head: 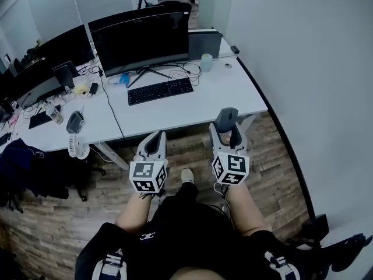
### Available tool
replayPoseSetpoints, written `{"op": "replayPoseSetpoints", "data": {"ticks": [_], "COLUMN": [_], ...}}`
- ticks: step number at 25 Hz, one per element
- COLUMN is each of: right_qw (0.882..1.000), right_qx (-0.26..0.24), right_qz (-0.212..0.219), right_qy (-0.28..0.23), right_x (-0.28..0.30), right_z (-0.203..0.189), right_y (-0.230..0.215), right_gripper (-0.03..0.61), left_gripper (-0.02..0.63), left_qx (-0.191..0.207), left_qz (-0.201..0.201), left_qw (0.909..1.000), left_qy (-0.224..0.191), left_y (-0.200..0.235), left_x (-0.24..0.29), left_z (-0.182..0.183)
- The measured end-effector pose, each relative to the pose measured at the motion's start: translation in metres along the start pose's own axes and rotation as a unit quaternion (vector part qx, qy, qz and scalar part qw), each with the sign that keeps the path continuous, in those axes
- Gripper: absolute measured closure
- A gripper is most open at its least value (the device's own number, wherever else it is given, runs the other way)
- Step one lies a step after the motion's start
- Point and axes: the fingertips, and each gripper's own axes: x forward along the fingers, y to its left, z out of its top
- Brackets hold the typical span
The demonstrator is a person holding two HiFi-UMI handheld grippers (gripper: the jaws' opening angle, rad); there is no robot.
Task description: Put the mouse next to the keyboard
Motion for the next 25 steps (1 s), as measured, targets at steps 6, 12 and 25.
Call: {"op": "replayPoseSetpoints", "data": {"ticks": [6, 12, 25], "right_qw": [1.000, 1.000, 0.998], "right_qx": [-0.004, -0.004, -0.003], "right_qz": [-0.011, -0.008, 0.002], "right_qy": [-0.002, 0.007, 0.066], "right_x": [0.035, 0.093, 0.276], "right_z": [-0.004, -0.017, -0.062], "right_y": [-0.025, -0.035, -0.063], "right_gripper": [0.268, 0.268, 0.268], "left_gripper": [0.601, 0.601, 0.601], "left_qx": [0.004, -0.002, -0.029], "left_qz": [-0.011, -0.002, 0.004], "left_qw": [0.9999, 1.0000, 0.9986], "left_qy": [-0.007, 0.000, 0.045], "left_y": [0.001, 0.033, 0.115], "left_x": [0.043, 0.097, 0.257], "left_z": [0.001, -0.002, -0.014]}}
